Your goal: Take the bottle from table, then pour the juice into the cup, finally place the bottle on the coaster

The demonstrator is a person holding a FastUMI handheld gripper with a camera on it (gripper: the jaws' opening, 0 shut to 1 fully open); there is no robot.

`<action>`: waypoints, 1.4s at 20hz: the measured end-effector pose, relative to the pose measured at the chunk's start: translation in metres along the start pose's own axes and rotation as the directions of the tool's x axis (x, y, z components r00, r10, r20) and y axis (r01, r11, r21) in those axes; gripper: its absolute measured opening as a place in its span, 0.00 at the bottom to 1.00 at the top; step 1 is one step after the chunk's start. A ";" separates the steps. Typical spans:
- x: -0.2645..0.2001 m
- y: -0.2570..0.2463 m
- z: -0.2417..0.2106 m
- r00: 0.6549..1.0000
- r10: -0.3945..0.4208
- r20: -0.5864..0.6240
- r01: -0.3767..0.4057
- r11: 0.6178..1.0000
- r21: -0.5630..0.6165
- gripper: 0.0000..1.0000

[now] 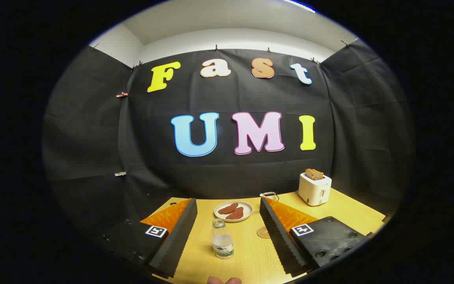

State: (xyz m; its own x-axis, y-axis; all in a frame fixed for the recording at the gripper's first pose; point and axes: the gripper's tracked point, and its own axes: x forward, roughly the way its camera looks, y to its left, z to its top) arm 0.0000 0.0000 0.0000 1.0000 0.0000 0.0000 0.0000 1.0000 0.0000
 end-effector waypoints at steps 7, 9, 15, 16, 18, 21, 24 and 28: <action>-0.001 0.002 -0.003 1.000 0.010 0.002 -0.010 1.000 -0.022 0.98; 0.000 0.002 -0.003 1.000 0.014 0.004 -0.014 1.000 -0.027 0.98; 0.003 0.004 -0.009 1.000 0.024 -0.010 -0.025 0.999 -0.046 0.98; 0.004 0.003 -0.009 1.000 0.024 -0.004 -0.024 0.998 -0.049 0.98; 0.005 0.001 -0.008 1.000 0.021 0.018 -0.020 0.998 -0.063 0.98; 0.011 -0.002 -0.023 1.000 0.009 0.022 -0.007 0.997 -0.075 0.98; 0.017 0.002 -0.050 1.000 0.019 0.000 -0.019 0.997 -0.072 0.98; 0.029 0.007 -0.084 1.000 0.022 0.005 -0.022 0.999 -0.027 0.98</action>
State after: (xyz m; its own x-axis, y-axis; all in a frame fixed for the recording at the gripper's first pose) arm 0.0285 0.0067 -0.0837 0.9997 0.0224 0.0050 -0.0222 0.9994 -0.0265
